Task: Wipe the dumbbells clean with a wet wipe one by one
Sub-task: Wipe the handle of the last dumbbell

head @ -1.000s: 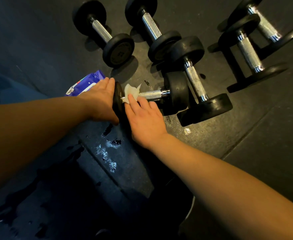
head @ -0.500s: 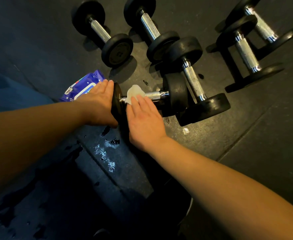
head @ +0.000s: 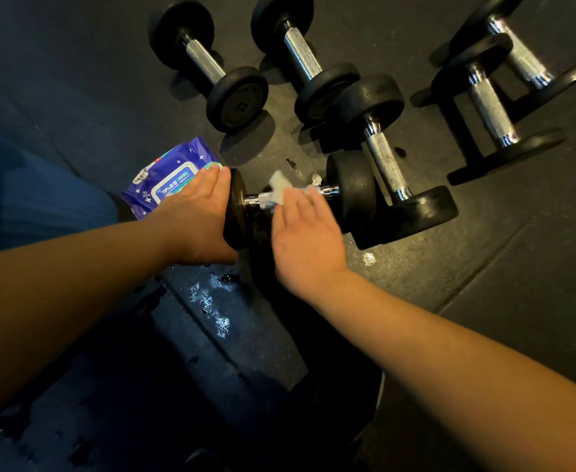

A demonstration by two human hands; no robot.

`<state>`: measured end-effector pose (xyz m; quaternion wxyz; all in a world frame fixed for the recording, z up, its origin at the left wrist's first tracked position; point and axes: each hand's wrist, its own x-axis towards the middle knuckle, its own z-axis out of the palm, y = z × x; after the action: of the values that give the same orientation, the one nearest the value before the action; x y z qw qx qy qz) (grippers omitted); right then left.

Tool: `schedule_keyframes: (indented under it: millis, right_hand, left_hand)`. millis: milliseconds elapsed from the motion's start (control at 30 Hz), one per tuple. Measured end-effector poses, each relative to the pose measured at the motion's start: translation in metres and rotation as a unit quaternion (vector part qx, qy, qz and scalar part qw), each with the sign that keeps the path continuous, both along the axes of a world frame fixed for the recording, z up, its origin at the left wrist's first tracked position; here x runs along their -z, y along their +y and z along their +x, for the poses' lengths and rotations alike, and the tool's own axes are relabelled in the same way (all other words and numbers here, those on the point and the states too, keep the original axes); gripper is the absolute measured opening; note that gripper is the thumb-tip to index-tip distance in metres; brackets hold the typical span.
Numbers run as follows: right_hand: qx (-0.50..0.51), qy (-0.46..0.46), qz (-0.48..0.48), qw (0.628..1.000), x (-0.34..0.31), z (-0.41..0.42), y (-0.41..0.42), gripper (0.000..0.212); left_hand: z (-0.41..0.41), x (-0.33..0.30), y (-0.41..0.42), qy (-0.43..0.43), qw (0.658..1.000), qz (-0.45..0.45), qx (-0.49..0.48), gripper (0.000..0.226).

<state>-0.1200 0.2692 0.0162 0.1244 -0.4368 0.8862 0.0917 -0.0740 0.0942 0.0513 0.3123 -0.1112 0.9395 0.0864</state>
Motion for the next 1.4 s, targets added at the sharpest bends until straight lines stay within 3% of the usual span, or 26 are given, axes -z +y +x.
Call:
schedule_keyframes:
  millis: [133, 267, 367, 533, 767, 933, 1133, 1400]
  right_hand:
    - [0.036, 0.027, 0.037, 0.998, -0.007, -0.008, 0.014, 0.063]
    - [-0.050, -0.031, 0.007, 0.998, -0.009, 0.014, 0.001, 0.066]
    - [-0.080, -0.003, 0.000, 0.997, -0.012, 0.012, 0.006, 0.062]
    - [-0.028, 0.024, 0.060, 0.997, -0.017, -0.004, 0.032, 0.063]
    - [-0.073, -0.050, 0.017, 0.996, -0.018, 0.036, 0.026, 0.063]
    - [0.018, -0.044, 0.015, 0.999, -0.016, 0.032, 0.034, 0.068]
    - [-0.070, -0.094, -0.054, 0.992, -0.011, 0.057, 0.012, 0.074]
    - [-0.078, -0.007, 0.076, 0.994, -0.026, 0.019, 0.058, 0.061]
  left_hand:
    - [0.009, 0.000, 0.005, 0.014, 1.000, -0.015, 0.014, 0.140]
    - [0.017, -0.003, 0.015, 0.021, 0.999, -0.027, 0.018, 0.136]
    - [0.024, -0.003, 0.018, 0.035, 0.999, -0.034, 0.023, 0.134]
    - [0.046, -0.003, 0.027, 0.042, 0.998, -0.034, 0.026, 0.131]
    - [0.074, -0.009, 0.052, 0.030, 0.999, -0.041, 0.013, 0.124]
    - [0.090, -0.015, 0.061, 0.043, 0.999, -0.032, 0.006, 0.114]
    - [0.086, -0.018, 0.066, 0.082, 0.996, -0.024, -0.007, 0.107]
    - [0.082, -0.012, 0.060, 0.043, 0.999, -0.029, -0.004, 0.114]
